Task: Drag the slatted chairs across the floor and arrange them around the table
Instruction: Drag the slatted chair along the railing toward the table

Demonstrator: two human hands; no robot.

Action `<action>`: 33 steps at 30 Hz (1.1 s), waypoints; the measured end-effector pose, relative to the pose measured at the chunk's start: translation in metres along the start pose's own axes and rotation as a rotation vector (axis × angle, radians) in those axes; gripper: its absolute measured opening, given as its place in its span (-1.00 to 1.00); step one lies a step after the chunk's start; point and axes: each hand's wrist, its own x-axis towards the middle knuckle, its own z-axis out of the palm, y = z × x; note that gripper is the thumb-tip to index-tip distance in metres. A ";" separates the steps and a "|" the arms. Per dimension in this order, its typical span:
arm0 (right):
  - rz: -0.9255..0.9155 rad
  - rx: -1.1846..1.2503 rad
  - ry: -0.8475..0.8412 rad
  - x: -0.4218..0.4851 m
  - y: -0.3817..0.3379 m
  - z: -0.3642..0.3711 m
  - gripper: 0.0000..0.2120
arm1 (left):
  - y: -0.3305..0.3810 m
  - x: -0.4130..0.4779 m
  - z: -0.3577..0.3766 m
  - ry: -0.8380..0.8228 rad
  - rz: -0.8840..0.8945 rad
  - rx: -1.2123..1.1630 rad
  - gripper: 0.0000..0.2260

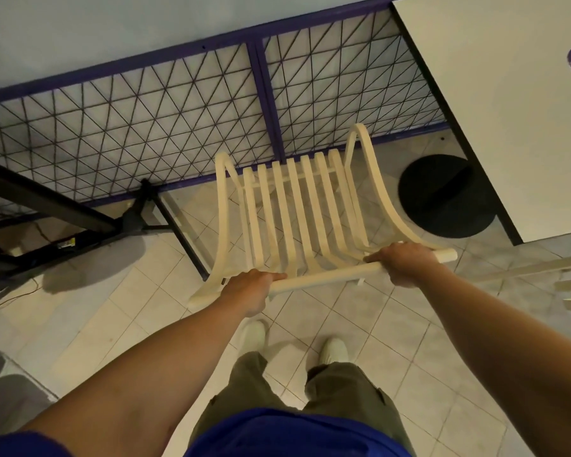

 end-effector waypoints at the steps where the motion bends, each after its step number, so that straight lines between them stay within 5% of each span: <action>1: 0.007 0.010 0.004 -0.001 -0.001 0.001 -0.45 | -0.002 0.001 0.000 -0.003 0.010 0.006 -0.27; 33: 0.328 0.326 0.093 -0.002 -0.160 0.032 -0.52 | -0.137 0.065 -0.106 -0.081 0.360 0.402 -0.23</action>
